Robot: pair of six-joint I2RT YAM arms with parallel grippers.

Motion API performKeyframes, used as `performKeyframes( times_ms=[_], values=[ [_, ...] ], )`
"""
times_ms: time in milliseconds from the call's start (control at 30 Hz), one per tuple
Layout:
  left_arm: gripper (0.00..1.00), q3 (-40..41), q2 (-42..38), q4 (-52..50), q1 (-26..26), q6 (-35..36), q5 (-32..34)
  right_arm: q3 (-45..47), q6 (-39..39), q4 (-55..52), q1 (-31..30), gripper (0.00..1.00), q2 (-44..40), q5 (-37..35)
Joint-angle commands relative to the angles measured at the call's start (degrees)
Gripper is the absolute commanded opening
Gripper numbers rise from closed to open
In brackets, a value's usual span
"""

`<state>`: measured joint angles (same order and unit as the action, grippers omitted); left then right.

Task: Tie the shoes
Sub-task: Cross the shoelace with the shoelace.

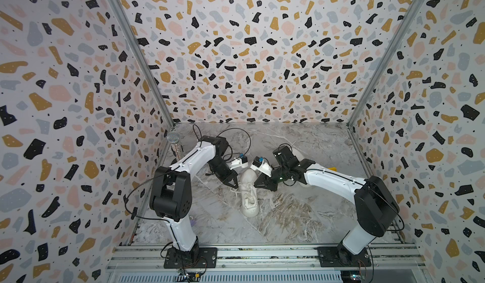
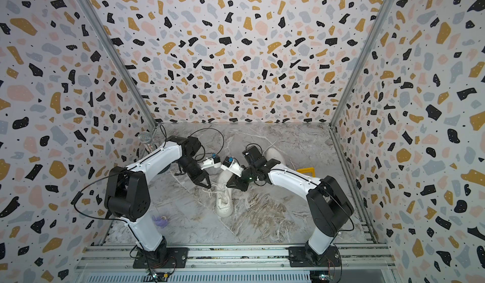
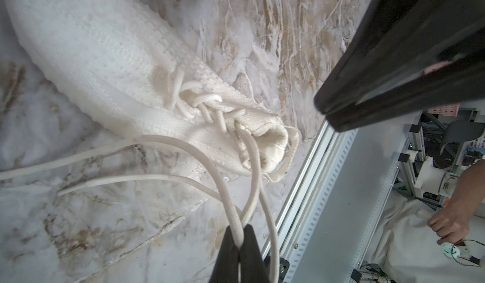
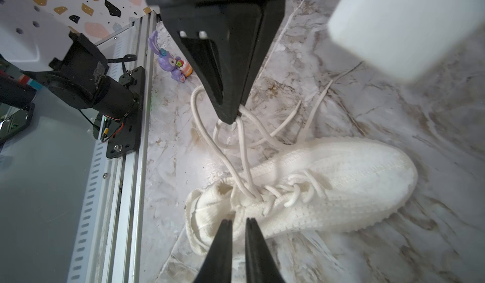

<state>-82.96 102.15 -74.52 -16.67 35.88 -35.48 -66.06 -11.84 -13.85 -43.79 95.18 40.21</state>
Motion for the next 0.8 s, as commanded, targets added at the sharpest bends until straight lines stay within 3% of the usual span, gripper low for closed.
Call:
performKeyframes(
  times_ms=[0, 433, 767],
  values=[
    [0.0, -2.8, -1.4, -5.7, 0.1, 0.7, -2.8, -2.5, 0.6, 0.0, -1.8, 0.14, -1.9, -1.2],
    [0.0, -3.8, 0.3, -6.1, 0.1, 0.8, -0.4, -6.1, -1.1, 0.1, -7.4, 0.08, 3.5, -4.4],
    [0.0, -4.4, 2.0, -6.1, 0.1, 0.4, -0.8, -8.7, -3.5, 0.8, -8.2, 0.05, 7.8, -7.9]
  ],
)
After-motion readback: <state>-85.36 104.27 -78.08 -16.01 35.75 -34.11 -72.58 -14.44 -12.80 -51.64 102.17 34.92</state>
